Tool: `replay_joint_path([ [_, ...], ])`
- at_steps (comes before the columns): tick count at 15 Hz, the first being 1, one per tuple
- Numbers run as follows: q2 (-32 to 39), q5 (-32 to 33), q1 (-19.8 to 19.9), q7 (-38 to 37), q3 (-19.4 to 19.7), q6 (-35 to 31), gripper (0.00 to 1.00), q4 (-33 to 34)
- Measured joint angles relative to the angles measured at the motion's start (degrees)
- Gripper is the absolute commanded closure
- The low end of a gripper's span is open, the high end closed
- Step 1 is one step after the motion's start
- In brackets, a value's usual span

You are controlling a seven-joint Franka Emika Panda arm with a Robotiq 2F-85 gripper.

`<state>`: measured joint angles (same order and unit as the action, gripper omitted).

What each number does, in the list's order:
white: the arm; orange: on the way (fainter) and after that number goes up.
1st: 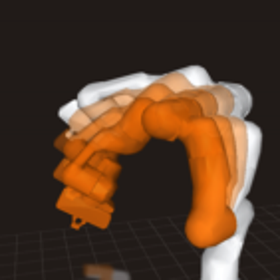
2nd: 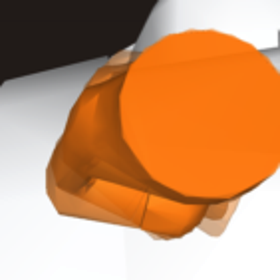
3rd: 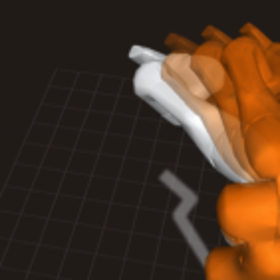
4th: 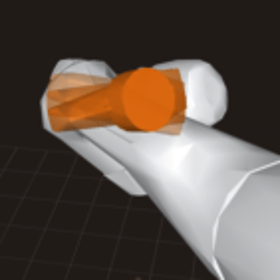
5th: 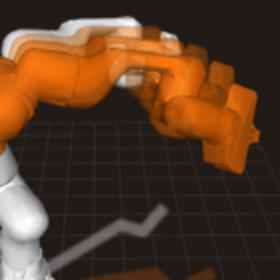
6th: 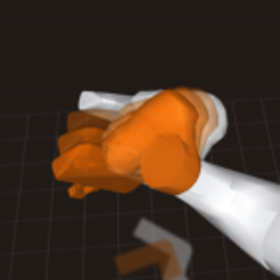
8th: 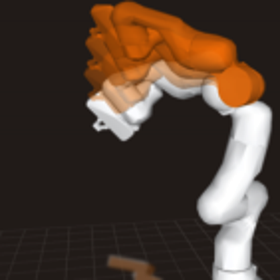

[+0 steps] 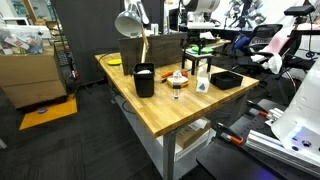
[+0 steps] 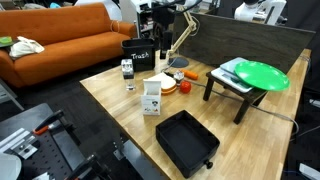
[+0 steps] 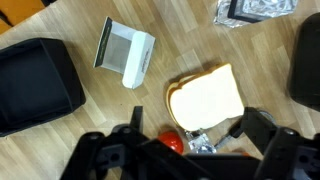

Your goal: Place the red ball inside the black pot

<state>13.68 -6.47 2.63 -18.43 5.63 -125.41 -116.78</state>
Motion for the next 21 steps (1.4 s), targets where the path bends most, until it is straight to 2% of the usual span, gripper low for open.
replay_joint_path([
  [11,2.04,0.26,0.06,-0.94,0.78,-0.19,0.0,1.58],
  [14,7.24,0.19,0.32,-3.64,1.85,-0.15,0.0,6.46],
  [19,17.56,-0.95,0.61,-8.7,2.2,2.55,0.0,18.64],
  [21,18.64,-0.94,0.59,-8.9,2.25,2.69,0.0,19.68],
])
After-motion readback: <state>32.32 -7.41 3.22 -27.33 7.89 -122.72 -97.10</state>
